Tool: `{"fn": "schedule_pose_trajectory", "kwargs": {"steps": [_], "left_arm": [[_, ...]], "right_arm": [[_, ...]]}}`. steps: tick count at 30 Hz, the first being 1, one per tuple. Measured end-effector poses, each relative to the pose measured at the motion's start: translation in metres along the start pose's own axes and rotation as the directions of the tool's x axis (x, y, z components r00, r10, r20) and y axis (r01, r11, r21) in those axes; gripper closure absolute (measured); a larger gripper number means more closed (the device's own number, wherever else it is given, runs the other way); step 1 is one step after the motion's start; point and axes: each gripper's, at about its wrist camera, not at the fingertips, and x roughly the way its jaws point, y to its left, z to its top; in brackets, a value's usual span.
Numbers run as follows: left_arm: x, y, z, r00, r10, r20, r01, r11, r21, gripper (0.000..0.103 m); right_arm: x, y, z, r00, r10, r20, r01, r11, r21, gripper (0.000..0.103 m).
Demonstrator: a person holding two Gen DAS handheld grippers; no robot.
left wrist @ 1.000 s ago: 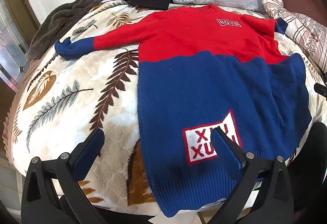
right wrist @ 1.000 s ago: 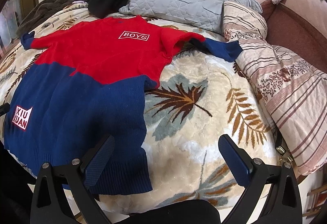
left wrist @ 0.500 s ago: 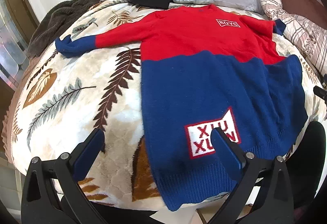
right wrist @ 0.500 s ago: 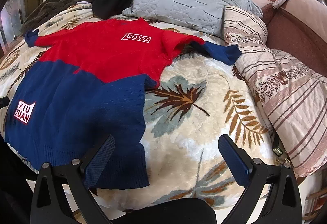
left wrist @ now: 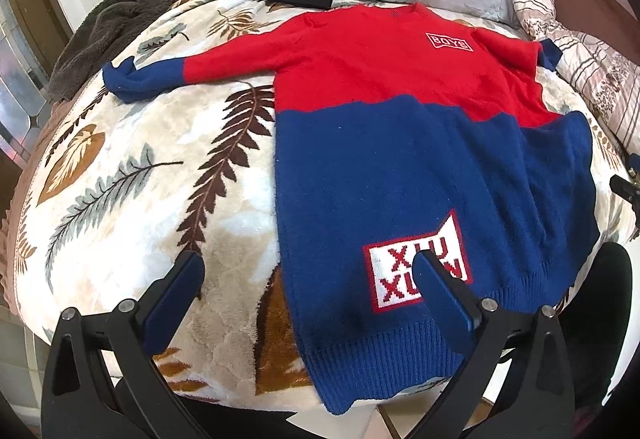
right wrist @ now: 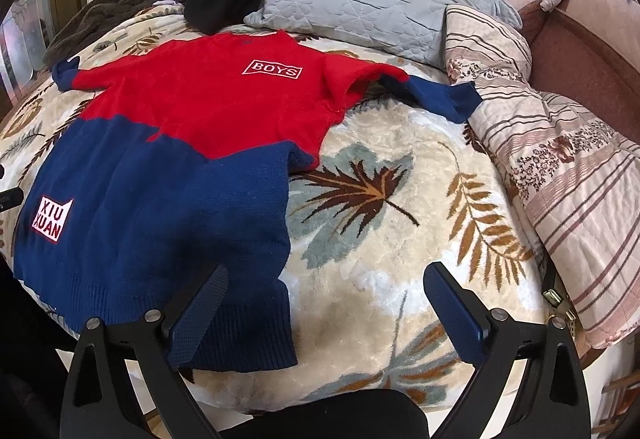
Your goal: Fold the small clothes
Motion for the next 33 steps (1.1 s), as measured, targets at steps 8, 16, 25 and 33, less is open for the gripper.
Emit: {"fn": "schedule_pose_trajectory", "kwargs": {"steps": [8, 16, 25, 33], "left_arm": [[0.006, 0.0, 0.003, 1.0, -0.005, -0.016, 0.005, 1.0, 0.001, 0.0], [0.023, 0.015, 0.007, 0.997, -0.025, -0.079, 0.021, 0.998, -0.052, 0.0], [0.045, 0.007, -0.003, 0.973, -0.138, -0.183, 0.126, 0.989, -0.073, 0.007], [0.031, 0.002, 0.004, 0.963, -0.204, -0.178, 0.201, 0.979, -0.039, 0.094]], "right_arm": [[0.006, -0.002, 0.003, 1.0, 0.008, -0.012, -0.008, 1.0, 0.003, 0.005], [0.024, -0.004, 0.0, 0.992, 0.119, -0.031, -0.118, 0.993, 0.031, 0.005], [0.058, 0.016, -0.004, 0.957, 0.267, -0.114, -0.269, 0.963, -0.001, 0.027], [0.042, 0.009, -0.006, 0.908, 0.414, -0.064, -0.413, 0.91, 0.032, 0.094]]}}
